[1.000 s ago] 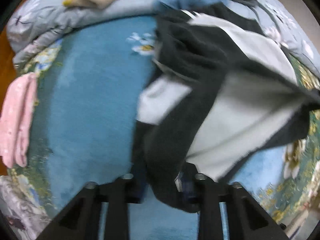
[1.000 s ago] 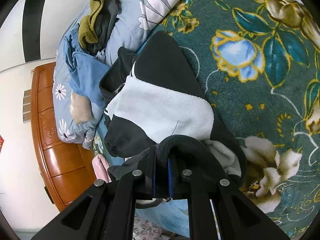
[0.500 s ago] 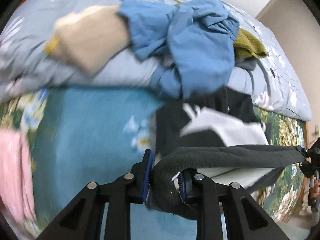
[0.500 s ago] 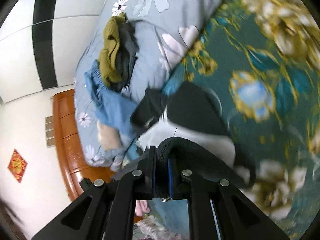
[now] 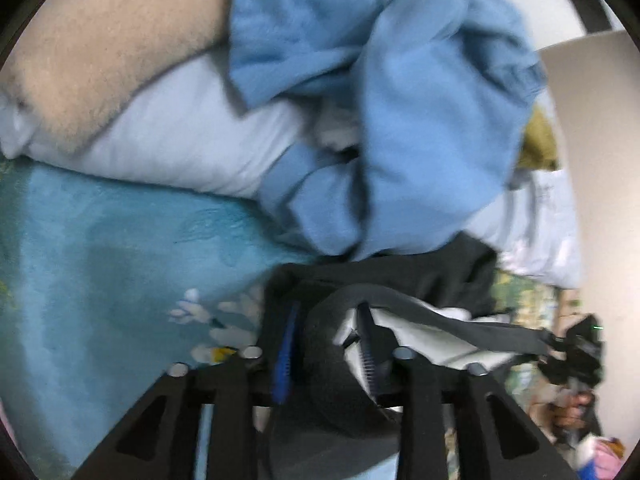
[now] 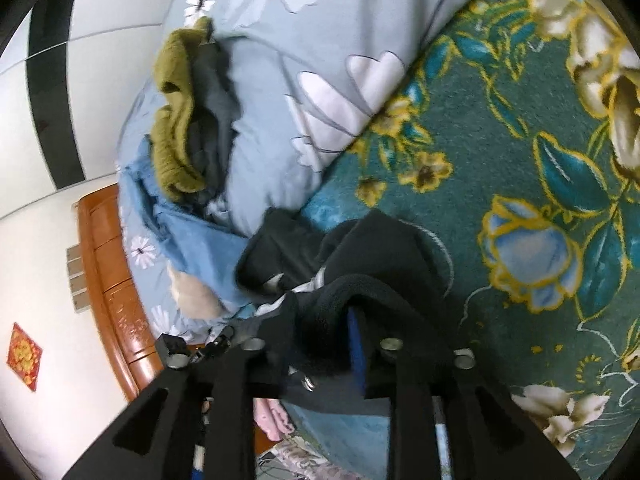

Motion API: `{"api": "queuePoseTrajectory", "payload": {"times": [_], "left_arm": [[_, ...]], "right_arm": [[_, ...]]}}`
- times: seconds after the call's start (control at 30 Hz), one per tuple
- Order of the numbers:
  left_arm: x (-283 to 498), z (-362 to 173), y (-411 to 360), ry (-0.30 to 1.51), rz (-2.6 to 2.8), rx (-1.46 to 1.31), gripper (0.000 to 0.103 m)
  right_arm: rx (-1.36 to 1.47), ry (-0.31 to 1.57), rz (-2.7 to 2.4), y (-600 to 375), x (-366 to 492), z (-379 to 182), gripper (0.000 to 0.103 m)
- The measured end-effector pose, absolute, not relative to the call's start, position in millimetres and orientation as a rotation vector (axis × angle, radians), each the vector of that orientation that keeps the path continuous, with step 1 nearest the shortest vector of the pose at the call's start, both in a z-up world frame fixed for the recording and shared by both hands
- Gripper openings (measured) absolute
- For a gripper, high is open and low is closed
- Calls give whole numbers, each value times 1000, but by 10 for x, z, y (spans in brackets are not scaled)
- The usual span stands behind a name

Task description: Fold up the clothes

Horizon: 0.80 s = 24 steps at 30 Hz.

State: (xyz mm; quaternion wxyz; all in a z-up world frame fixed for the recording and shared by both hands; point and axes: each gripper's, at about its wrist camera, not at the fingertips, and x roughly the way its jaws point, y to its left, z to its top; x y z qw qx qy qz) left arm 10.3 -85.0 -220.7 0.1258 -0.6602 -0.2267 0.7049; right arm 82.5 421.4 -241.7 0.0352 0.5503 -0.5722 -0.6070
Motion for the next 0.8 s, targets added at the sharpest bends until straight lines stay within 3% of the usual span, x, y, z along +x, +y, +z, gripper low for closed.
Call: {"api": "queuePoseTrajectory", "payload": {"times": [0.03, 0.07, 0.17, 0.4, 0.6, 0.8], "left_arm": [[127, -2113, -884, -671, 2065, -1875, 71], [154, -2024, -920, -676, 2075, -1831, 74], [240, -1897, -1026, -651, 2116, -1769, 75], [535, -2190, -1078, -366, 2123, -1832, 75], [619, -2275, -900, -201, 2065, -1789, 75], [423, -2455, -843, -226, 2026, -1815, 75]], "right_arm": [[1674, -1748, -1899, 4245, 829, -2358, 44], [1653, -1738, -1933, 4284, 839, -2298, 44], [1615, -1704, -2007, 4389, 900, -2196, 44], [1934, -1250, -2104, 4162, 853, -2393, 44], [1871, -1102, -2157, 3954, 411, -2456, 44], [1916, -937, -2166, 3769, 187, -2510, 46]]}}
